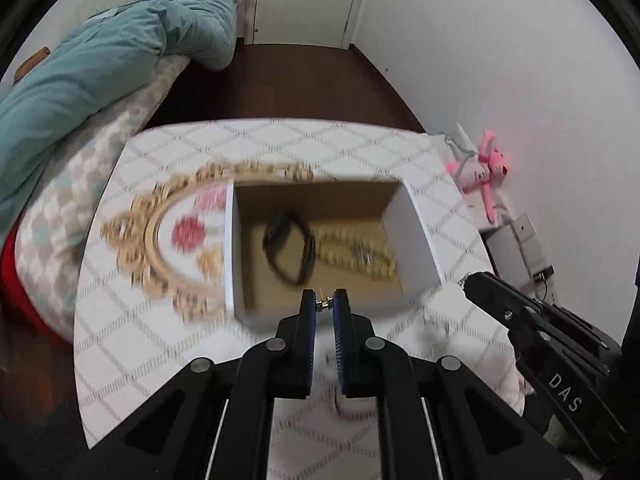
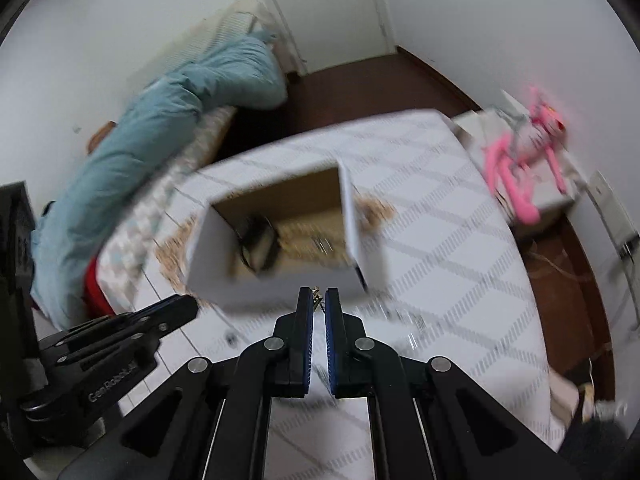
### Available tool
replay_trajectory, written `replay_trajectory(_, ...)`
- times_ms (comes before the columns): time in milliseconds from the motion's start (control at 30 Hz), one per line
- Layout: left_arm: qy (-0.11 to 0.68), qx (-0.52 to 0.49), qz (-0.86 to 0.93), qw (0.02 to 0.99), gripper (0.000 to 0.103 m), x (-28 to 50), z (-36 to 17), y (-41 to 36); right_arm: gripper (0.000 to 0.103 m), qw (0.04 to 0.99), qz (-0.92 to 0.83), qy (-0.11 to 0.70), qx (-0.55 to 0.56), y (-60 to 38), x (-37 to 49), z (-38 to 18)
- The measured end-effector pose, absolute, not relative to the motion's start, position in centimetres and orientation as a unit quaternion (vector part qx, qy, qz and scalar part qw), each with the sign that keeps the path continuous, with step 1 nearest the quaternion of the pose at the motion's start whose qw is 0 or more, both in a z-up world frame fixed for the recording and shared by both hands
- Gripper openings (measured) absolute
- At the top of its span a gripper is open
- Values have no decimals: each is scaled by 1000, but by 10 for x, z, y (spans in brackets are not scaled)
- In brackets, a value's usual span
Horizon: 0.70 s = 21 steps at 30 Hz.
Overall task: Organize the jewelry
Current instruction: 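Lower both tools into the white box and open them to drop the earrings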
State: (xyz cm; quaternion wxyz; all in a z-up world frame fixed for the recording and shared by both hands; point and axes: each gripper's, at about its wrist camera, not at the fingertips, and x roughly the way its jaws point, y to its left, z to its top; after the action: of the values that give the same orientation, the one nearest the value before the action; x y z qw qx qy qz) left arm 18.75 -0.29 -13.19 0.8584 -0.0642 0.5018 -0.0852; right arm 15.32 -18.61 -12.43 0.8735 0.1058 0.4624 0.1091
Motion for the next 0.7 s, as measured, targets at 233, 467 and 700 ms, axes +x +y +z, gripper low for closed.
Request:
replay_trajectory(233, 545, -59, -71, 833, 6, 254, -149, 6, 6, 852, 123, 500, 92, -173, 241, -131)
replay_trajectory(467, 581, -70, -37, 810, 12, 278, -157, 19, 9, 809, 128, 570, 69, -166, 289, -159)
replay_trajectory(700, 554, -37, 10, 832, 72, 273, -143, 27, 37, 822, 103, 558, 43, -172, 282, -151)
